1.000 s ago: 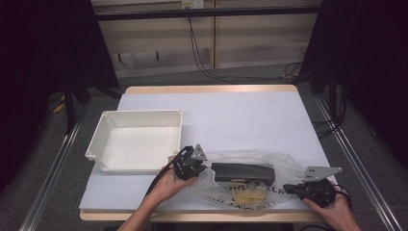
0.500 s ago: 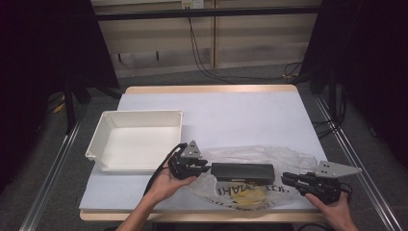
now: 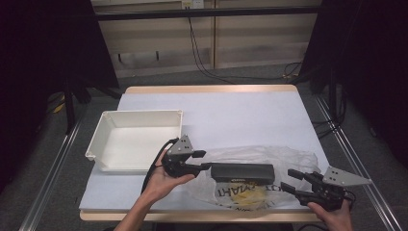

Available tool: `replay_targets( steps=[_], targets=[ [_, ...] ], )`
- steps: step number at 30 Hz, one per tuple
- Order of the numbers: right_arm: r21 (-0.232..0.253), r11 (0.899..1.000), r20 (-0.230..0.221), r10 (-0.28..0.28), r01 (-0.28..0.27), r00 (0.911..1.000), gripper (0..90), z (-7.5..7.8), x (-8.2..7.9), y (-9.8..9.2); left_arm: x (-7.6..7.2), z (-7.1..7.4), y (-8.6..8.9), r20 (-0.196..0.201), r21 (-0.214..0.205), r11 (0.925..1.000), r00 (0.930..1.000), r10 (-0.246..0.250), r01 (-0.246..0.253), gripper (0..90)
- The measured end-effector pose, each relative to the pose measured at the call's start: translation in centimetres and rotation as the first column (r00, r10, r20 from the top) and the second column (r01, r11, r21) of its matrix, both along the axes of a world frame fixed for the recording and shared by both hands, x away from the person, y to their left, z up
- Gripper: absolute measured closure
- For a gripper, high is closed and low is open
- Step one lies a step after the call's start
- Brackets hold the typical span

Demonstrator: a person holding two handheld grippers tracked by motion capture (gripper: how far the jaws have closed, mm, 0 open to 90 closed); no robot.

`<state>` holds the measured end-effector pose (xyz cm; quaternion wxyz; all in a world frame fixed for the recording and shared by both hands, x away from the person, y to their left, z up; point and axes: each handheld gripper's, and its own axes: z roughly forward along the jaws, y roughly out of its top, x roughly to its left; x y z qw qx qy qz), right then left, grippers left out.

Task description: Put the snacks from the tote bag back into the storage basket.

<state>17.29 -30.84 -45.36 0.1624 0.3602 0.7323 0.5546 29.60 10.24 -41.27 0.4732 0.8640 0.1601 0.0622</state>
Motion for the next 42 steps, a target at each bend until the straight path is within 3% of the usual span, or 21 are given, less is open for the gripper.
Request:
replay_targets(
  steps=[4, 7, 11, 13, 17, 24, 28, 36, 38, 39, 40, 42],
  targets=[
    [0.003, 1.000, 0.010, -0.024, 0.023, 0.9997, 30.1, 0.2, -0.8, 0.4, 0.0, 0.8, -0.2, 0.012, -0.013, 0.9997, 0.9997, -0.022, 0.022, 52.5],
    [-0.003, 0.999, 0.015, -0.044, 0.044, 0.9989, 24.3, 0.3, -1.2, 0.6, 0.3, 1.6, -0.5, 0.019, -0.047, 0.9974, 0.9984, -0.054, 0.054, 54.0],
    [-0.006, 0.999, 0.003, -0.037, 0.037, 0.9993, 18.6, 0.3, -1.6, 0.6, 0.8, 1.9, -2.1, 0.027, -0.016, 0.9956, 0.9954, -0.091, 0.092, 55.7],
    [-0.006, 0.999, 0.012, -0.040, 0.040, 0.9991, 13.5, 0.4, -1.7, 0.6, 1.0, 1.9, -2.9, 0.034, 0.030, 0.9923, 0.9921, -0.121, 0.120, 57.9],
    [-0.012, 1.000, 0.012, -0.026, 0.026, 0.9996, 13.5, 0.3, -1.7, 0.7, 1.1, 1.4, -4.2, 0.013, 0.075, 0.9826, 0.9851, -0.172, 0.170, 60.2],
    [-0.024, 1.000, 0.008, -0.011, 0.012, 0.9999, 10.8, 0.1, -1.5, 1.1, 1.2, -0.3, -4.1, -0.015, 0.135, 0.9697, 0.9789, -0.204, 0.204, 54.3],
    [-0.025, 1.000, 0.006, -0.014, 0.014, 0.9999, 10.6, 0.0, -1.5, 1.0, 1.1, -0.9, -4.0, -0.043, 0.171, 0.9574, 0.9725, -0.229, 0.233, 48.0],
    [-0.034, 0.999, 0.000, -0.006, 0.006, 1.0000, 10.7, -0.2, -1.3, 1.2, 1.2, -1.5, -4.4, -0.034, 0.211, 0.9470, 0.9702, -0.240, 0.242, 35.3],
    [-0.033, 0.999, -0.001, -0.003, 0.003, 1.0000, 10.6, -0.2, -1.3, 1.3, 1.2, -1.6, -4.5, -0.037, 0.204, 0.9482, 0.9697, -0.241, 0.244, 32.5],
    [-0.033, 0.999, -0.002, -0.002, 0.002, 1.0000, 10.6, -0.2, -1.3, 1.3, 1.0, -1.6, -4.7, -0.024, 0.212, 0.9507, 0.9739, -0.226, 0.226, 31.1],
    [-0.035, 0.999, -0.002, -0.003, 0.002, 1.0000, 10.6, -0.2, -1.3, 1.3, 0.9, -1.5, -4.7, -0.030, 0.215, 0.9484, 0.9723, -0.232, 0.233, 26.9],
    [-0.034, 0.999, -0.002, -0.001, 0.001, 1.0000, 10.6, -0.2, -1.3, 1.3, 0.8, -1.5, -4.9, -0.012, 0.218, 0.9453, 0.9691, -0.246, 0.243, 28.7]
  ],
)
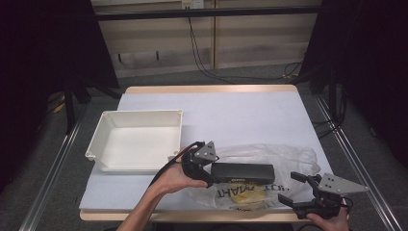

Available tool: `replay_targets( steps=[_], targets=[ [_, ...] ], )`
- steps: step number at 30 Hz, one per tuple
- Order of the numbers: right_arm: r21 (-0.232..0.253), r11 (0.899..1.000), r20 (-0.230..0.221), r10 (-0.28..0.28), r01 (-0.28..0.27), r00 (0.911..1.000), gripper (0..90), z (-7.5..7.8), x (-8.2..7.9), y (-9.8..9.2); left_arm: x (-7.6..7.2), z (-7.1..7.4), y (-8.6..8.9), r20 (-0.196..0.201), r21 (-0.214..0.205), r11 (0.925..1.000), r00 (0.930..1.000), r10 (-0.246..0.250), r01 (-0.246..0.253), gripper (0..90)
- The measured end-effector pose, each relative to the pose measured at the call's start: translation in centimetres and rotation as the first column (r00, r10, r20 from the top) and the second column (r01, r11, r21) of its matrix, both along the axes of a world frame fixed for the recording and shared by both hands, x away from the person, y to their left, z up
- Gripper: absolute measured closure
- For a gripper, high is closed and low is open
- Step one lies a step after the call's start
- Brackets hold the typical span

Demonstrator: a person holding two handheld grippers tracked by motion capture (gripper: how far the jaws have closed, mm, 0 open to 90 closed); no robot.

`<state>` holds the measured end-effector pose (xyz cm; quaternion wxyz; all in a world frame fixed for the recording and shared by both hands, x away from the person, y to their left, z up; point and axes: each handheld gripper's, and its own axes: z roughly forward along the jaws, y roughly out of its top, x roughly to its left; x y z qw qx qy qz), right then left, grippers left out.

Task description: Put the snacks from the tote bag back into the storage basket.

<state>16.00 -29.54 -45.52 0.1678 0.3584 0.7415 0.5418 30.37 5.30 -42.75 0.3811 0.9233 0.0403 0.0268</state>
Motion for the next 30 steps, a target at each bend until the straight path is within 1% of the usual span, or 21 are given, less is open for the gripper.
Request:
replay_targets(
  steps=[2, 3, 4, 5, 8, 10, 13, 14, 15, 17, 19, 20, 21, 22, 23, 24, 25, 26, 27, 29, 30],
  targets=[
    [-0.003, 1.000, 0.001, -0.001, 0.001, 1.0000, 10.7, 0.0, 0.0, 0.0, 0.2, -0.5, -0.2, -0.017, 0.012, 0.9999, 0.9998, 0.006, -0.005, 30.2],
    [-0.003, 1.000, -0.001, -0.001, 0.001, 1.0000, 10.6, 0.0, 0.1, 0.0, 0.3, -0.7, -0.3, -0.003, 0.032, 0.9995, 1.0000, -0.001, 0.001, 33.1],
    [-0.003, 1.000, 0.000, -0.001, 0.001, 1.0000, 10.6, 0.0, 0.1, 0.0, 0.3, -0.9, -0.4, -0.001, 0.040, 0.9992, 1.0000, 0.000, 0.000, 33.8],
    [0.000, 1.000, 0.000, -0.002, 0.002, 1.0000, 10.6, 0.0, 0.0, 0.0, 0.4, -1.1, -0.5, -0.006, 0.033, 0.9994, 1.0000, -0.004, 0.004, 33.9],
    [0.000, 1.000, 0.001, -0.002, 0.002, 1.0000, 10.7, 0.0, 0.0, -0.1, 0.4, -1.1, -0.5, -0.002, 0.045, 0.9989, 0.9999, -0.013, 0.013, 35.6],
    [-0.003, 1.000, 0.001, -0.002, 0.002, 1.0000, 10.6, 0.0, 0.1, -0.1, 0.4, -1.1, -0.5, -0.008, 0.040, 0.9990, 0.9998, -0.018, 0.018, 35.7],
    [-0.003, 1.000, 0.002, -0.002, 0.002, 1.0000, 10.6, 0.0, 0.0, -0.1, 0.6, -1.4, -0.6, 0.002, 0.042, 0.9986, 0.9995, -0.031, 0.031, 35.2],
    [-0.001, 1.000, 0.002, -0.001, 0.001, 1.0000, 10.7, 0.0, 0.0, -0.1, 0.5, -1.6, -0.6, -0.002, 0.049, 0.9984, 0.9996, -0.028, 0.028, 35.2],
    [-0.004, 1.000, 0.002, -0.003, 0.003, 1.0000, 10.7, 0.0, 0.0, -0.1, 0.7, -1.6, -0.6, -0.010, 0.065, 0.9972, 0.9992, -0.038, 0.039, 35.0],
    [-0.006, 1.000, 0.002, 0.000, 0.000, 1.0000, 10.7, 0.0, 0.1, -0.1, 0.7, -1.7, -0.7, -0.001, 0.060, 0.9971, 0.9989, -0.047, 0.047, 34.9],
    [-0.007, 1.000, 0.002, -0.002, 0.002, 1.0000, 10.7, 0.0, 0.1, -0.1, 0.7, -1.8, -0.7, -0.004, 0.072, 0.9960, 0.9986, -0.052, 0.052, 35.0],
    [-0.006, 1.000, -0.001, 0.000, 0.000, 1.0000, 10.7, 0.0, 0.1, -0.1, 0.7, -1.9, -0.7, -0.010, 0.077, 0.9959, 0.9988, -0.048, 0.049, 35.1],
    [-0.005, 1.000, -0.001, -0.002, 0.002, 1.0000, 10.7, 0.0, 0.1, -0.1, 0.8, -2.1, -0.8, -0.025, 0.080, 0.9952, 0.9982, -0.055, 0.057, 35.0],
    [-0.006, 1.000, -0.001, -0.004, 0.004, 1.0000, 10.7, 0.0, 0.1, -0.1, 0.8, -2.2, -0.9, -0.027, 0.089, 0.9939, 0.9977, -0.063, 0.065, 35.5],
    [-0.005, 1.000, -0.006, -0.002, 0.002, 1.0000, 10.7, 0.0, 0.1, -0.1, 0.8, -2.5, -1.1, -0.025, 0.100, 0.9924, 0.9973, -0.070, 0.072, 35.9],
    [-0.006, 1.000, -0.006, -0.005, 0.005, 1.0000, 10.8, 0.0, 0.2, -0.1, 0.7, -2.6, -1.2, -0.018, 0.103, 0.9930, 0.9982, -0.056, 0.058, 36.1],
    [-0.007, 1.000, -0.002, -0.005, 0.005, 1.0000, 10.8, 0.0, 0.2, -0.1, 0.6, -2.5, -1.3, -0.004, 0.102, 0.9931, 0.9983, -0.058, 0.058, 36.8],
    [-0.006, 1.000, -0.003, -0.004, 0.004, 1.0000, 10.8, 0.0, 0.1, -0.1, 0.4, -2.5, -1.4, 0.000, 0.107, 0.9927, 0.9984, -0.057, 0.057, 37.7],
    [-0.008, 1.000, 0.000, -0.006, 0.006, 1.0000, 10.8, 0.0, 0.1, -0.1, 0.4, -2.4, -1.4, -0.010, 0.115, 0.9908, 0.9975, -0.070, 0.071, 38.5],
    [-0.008, 1.000, -0.001, -0.008, 0.008, 1.0000, 10.8, 0.0, 0.1, -0.1, 0.5, -2.4, -1.4, -0.034, 0.114, 0.9905, 0.9967, -0.073, 0.077, 39.9],
    [-0.010, 1.000, -0.002, -0.008, 0.008, 1.0000, 10.8, -0.1, 0.2, -0.2, 0.6, -2.4, -1.3, -0.035, 0.108, 0.9913, 0.9968, -0.072, 0.076, 40.2]
  ],
)
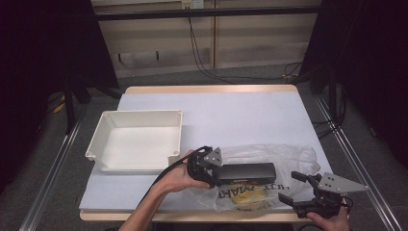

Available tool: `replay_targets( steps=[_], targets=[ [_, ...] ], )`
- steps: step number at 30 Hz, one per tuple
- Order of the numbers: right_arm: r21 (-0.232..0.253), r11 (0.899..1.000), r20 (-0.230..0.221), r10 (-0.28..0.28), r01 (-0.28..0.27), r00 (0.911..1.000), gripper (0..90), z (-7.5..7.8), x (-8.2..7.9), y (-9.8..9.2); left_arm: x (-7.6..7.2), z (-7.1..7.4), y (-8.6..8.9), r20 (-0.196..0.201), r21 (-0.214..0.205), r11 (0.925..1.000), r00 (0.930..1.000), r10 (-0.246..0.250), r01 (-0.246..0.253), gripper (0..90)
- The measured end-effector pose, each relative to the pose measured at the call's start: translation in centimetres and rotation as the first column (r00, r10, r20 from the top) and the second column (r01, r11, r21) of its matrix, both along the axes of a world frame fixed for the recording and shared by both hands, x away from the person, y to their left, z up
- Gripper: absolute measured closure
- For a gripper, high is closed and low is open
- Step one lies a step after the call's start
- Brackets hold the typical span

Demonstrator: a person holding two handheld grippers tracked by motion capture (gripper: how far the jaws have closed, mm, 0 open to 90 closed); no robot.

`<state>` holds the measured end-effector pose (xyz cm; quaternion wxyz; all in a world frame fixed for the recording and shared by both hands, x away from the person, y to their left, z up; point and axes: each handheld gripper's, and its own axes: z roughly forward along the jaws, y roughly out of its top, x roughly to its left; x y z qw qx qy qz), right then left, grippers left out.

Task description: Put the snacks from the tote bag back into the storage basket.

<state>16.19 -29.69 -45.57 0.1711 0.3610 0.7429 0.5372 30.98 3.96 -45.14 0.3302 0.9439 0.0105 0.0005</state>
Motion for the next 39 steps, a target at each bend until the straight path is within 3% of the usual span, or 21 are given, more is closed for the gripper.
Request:
replay_targets(
  steps=[6, 12, 14, 15, 23, 25, 30, 33, 39],
  targets=[
    [0.000, 1.000, 0.001, 0.000, 0.000, 1.0000, 10.8, 0.0, 0.0, 0.0, 0.2, 0.4, 0.3, -0.042, -0.019, 0.9998, 0.9991, -0.010, 0.009, 42.2],
    [0.001, 1.000, 0.002, -0.002, 0.002, 1.0000, 10.8, 0.0, 0.0, 0.0, 0.0, 0.9, 0.4, -0.032, -0.051, 0.9987, 0.9994, 0.009, -0.010, 43.0],
    [0.001, 1.000, 0.003, -0.002, 0.002, 1.0000, 10.8, 0.0, 0.0, 0.0, 0.2, 1.2, 0.4, -0.050, -0.030, 0.9995, 0.9987, -0.007, 0.005, 43.0],
    [0.002, 1.000, 0.002, -0.002, 0.002, 1.0000, 10.8, 0.0, 0.0, 0.0, 0.0, 1.1, 0.4, -0.041, -0.052, 0.9985, 0.9991, 0.011, -0.013, 43.0],
    [0.004, 1.000, 0.007, -0.009, 0.009, 0.9999, 10.6, 0.0, 0.0, -0.1, 0.3, 2.1, 0.5, -0.052, -0.092, 0.9957, 0.9986, 0.009, -0.014, 43.2],
    [0.011, 1.000, 0.007, -0.012, 0.012, 0.9999, 10.6, 0.1, 0.0, -0.1, 0.2, 2.2, 0.6, -0.065, -0.122, 0.9922, 0.9978, 0.016, -0.024, 43.3],
    [0.014, 1.000, 0.010, -0.015, 0.015, 0.9998, 10.1, 0.1, 0.0, -0.2, 0.2, 3.0, 0.6, -0.043, -0.109, 0.9938, 0.9990, 0.014, -0.019, 43.2],
    [0.015, 1.000, 0.012, -0.020, 0.020, 0.9997, 8.9, 0.1, -0.1, -0.2, 0.3, 3.6, 1.2, -0.049, -0.146, 0.9889, 0.9986, 0.023, -0.029, 43.2],
    [0.024, 0.999, 0.019, -0.037, 0.036, 0.9991, 4.8, 0.2, -0.1, -0.3, 0.3, 4.0, 1.6, -0.039, -0.152, 0.9880, 0.9990, 0.020, -0.025, 43.2]
  ],
)
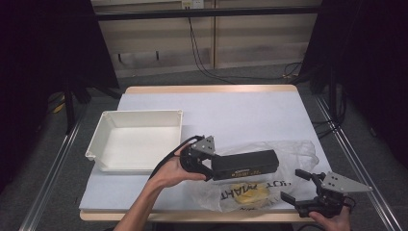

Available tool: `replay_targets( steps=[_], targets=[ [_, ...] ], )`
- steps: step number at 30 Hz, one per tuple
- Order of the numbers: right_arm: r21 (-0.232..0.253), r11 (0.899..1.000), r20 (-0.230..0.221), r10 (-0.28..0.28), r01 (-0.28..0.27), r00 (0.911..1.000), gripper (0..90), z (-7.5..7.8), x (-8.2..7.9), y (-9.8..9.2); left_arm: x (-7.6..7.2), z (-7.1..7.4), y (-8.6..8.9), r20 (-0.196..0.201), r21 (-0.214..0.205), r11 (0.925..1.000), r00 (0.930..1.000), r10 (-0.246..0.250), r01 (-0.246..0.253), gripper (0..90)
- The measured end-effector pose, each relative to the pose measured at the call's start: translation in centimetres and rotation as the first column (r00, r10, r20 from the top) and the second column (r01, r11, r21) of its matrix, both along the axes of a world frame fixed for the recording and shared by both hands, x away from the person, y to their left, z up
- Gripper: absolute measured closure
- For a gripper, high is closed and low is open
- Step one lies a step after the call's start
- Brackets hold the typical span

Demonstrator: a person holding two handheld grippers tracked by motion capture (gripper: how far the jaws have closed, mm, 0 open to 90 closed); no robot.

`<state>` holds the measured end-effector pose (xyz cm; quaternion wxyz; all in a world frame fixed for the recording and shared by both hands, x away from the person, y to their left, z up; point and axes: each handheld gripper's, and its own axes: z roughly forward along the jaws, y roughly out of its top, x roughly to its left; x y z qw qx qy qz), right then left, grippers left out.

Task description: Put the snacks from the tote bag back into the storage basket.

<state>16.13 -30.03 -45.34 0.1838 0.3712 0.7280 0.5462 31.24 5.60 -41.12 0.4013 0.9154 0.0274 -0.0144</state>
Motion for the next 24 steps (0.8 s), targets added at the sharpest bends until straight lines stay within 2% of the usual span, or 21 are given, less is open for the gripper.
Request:
replay_targets(
  steps=[4, 6, 8, 13, 15, 19, 24],
  targets=[
    [0.003, 1.000, 0.005, -0.010, 0.010, 0.9999, 2.4, 0.1, 0.0, -0.1, 0.0, 0.5, 0.2, -0.002, 0.005, 1.0000, 1.0000, -0.007, 0.007, 43.3],
    [0.002, 1.000, 0.011, -0.011, 0.011, 0.9999, 0.2, 0.1, 0.0, -0.2, -0.2, 0.6, 0.2, -0.007, -0.009, 0.9999, 1.0000, -0.006, 0.005, 43.3],
    [-0.003, 1.000, 0.021, 0.010, -0.010, 0.9997, 0.0, 0.1, -0.1, -0.2, -0.2, 0.8, 0.4, 0.003, -0.013, 0.9999, 1.0000, -0.006, 0.006, 43.3],
    [0.010, 1.000, 0.033, 0.004, -0.004, 0.9995, 0.0, 0.3, -0.2, -0.2, -0.3, 1.4, 0.9, 0.000, -0.027, 0.9996, 1.0000, -0.005, 0.005, 43.3],
    [0.003, 1.000, 0.041, 0.013, -0.013, 0.9991, 0.1, 0.3, -0.2, -0.3, -0.4, 1.9, 1.1, 0.015, -0.013, 0.9998, 0.9998, -0.011, 0.011, 43.3],
    [0.013, 1.000, 0.061, -0.014, 0.013, 0.9980, 0.6, 0.5, -0.5, -0.3, -0.6, 2.8, 1.8, 0.016, -0.040, 0.9992, 0.9998, -0.009, 0.009, 43.3],
    [0.007, 1.000, 0.070, -0.016, 0.016, 0.9974, 0.4, 0.3, -0.4, -0.2, -0.3, 3.1, 2.8, 0.022, -0.026, 0.9997, 0.9998, 0.001, 0.000, 43.3]
  ],
)
